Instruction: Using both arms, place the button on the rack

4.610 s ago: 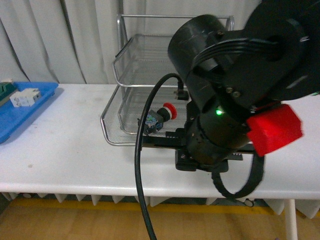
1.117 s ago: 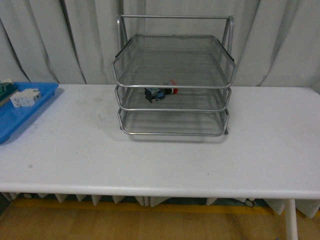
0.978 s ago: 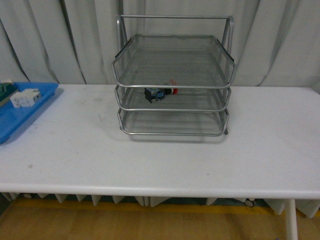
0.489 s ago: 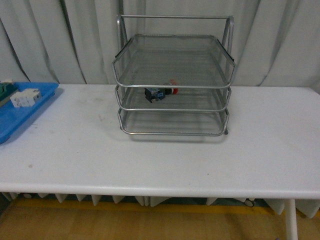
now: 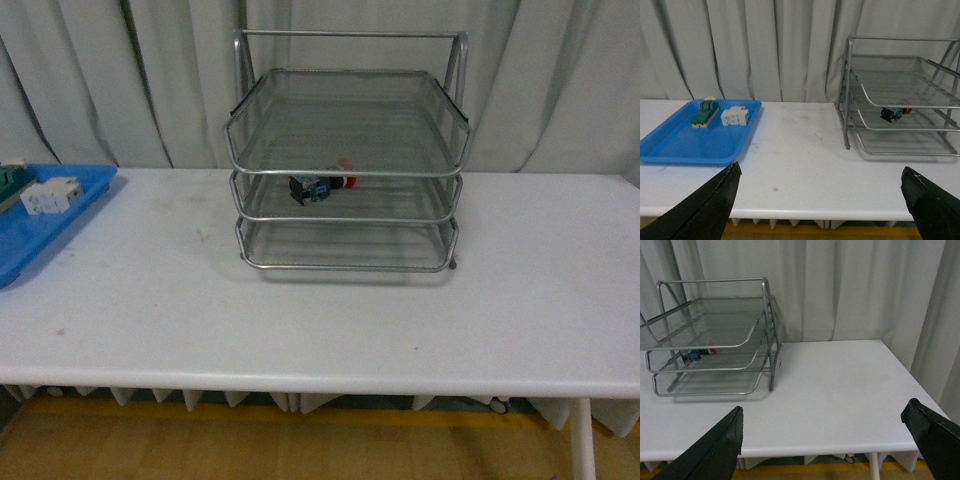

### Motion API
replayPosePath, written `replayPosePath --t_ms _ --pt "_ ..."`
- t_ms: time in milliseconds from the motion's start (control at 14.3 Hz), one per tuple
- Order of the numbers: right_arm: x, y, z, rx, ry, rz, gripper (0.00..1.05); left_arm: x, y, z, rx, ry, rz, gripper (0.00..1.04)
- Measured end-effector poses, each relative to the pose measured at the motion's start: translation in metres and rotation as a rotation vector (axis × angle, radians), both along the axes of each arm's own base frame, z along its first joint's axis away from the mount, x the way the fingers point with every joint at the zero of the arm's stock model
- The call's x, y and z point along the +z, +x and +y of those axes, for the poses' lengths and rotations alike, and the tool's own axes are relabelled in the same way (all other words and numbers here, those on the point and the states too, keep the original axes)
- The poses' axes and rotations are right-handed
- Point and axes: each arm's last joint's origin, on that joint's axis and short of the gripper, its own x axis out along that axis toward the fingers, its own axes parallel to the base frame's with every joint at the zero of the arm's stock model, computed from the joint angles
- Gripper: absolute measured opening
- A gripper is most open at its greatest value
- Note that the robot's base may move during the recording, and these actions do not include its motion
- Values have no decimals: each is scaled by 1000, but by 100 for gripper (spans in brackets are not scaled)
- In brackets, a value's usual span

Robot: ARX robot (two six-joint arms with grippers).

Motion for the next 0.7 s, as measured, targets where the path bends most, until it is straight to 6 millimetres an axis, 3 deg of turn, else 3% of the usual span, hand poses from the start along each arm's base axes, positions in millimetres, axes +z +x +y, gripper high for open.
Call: replayPosePath --t_ms 698 --pt "0 0 0 0 0 0 98 0 0 0 0 0 0 98"
